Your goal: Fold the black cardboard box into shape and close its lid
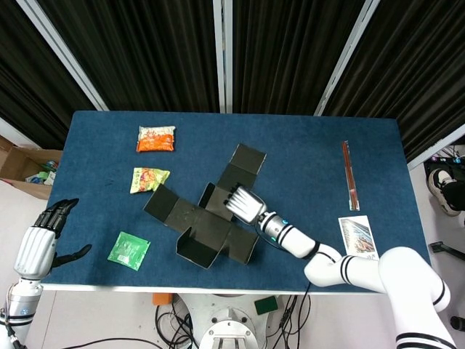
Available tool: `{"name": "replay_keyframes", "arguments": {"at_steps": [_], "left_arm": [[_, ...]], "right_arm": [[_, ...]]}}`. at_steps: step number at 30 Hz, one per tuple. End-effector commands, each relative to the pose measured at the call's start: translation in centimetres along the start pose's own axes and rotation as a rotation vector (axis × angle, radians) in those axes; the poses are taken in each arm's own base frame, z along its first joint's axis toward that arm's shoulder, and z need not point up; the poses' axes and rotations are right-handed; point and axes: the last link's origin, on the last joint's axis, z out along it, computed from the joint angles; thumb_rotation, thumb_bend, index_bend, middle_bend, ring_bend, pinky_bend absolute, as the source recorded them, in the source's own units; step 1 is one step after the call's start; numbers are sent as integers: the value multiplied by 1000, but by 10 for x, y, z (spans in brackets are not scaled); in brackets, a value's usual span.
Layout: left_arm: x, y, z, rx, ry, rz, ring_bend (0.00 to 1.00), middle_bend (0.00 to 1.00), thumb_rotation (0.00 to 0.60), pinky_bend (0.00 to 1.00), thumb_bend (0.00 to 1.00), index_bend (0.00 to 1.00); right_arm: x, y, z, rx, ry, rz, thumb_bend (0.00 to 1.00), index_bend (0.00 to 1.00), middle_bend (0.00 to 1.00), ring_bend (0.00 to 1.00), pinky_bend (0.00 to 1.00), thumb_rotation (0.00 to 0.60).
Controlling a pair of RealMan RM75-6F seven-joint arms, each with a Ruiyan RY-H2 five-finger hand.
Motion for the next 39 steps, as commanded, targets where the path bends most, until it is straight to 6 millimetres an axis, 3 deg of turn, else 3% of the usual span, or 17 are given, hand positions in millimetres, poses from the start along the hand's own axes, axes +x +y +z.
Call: {"name": "replay_keyframes", "arguments": {"at_steps": [1,13,15,19,21,22,24,25,27,30,39], "left_arm": [[0,-1,-1,3,1,0,117,144,600,210,89,94],[-2,-2,1,1,1,-7,117,141,600,210,89,94],[-2,-2,1,0,3,-7,116,141,600,210,89,94],[-2,-3,1,1,-1,-6,117,141,600,210,89,94],[-2,-3,0,3,-3,-6,117,141,600,210,89,94],[-3,-4,0,6,-7,-8,117,141,600,211,89,94],[-3,-4,1,10,-12,-12,116,141,600,214,88,94],[-3,-4,1,10,-13,-11,117,141,600,215,89,94],[-4,-2,3,5,-13,-10,117,141,600,215,89,94],[-5,1,4,-2,-18,-12,116,141,600,215,89,94],[-4,2,4,13,-22,-6,117,141,600,213,88,94]], "right_arm": [[0,-4,0,-3,13,16,542,608,603,407,433,600],[-3,-5,-10,-63,4,75,515,611,589,404,417,600],[0,-5,-13,-75,18,106,412,498,492,367,393,600],[14,2,-28,-142,66,179,174,176,270,274,373,600],[24,15,-38,-196,89,181,120,106,234,265,421,600],[29,26,-43,-235,86,177,94,90,232,287,517,600],[31,36,-47,-266,48,176,78,74,235,410,725,600],[29,40,-48,-276,13,179,66,50,229,524,865,600],[27,48,-46,-290,-65,193,51,17,211,631,981,600],[23,55,-37,-302,-151,202,47,2,191,680,1000,600],[17,58,-2,-290,-291,242,76,0,154,683,1000,600]]}}
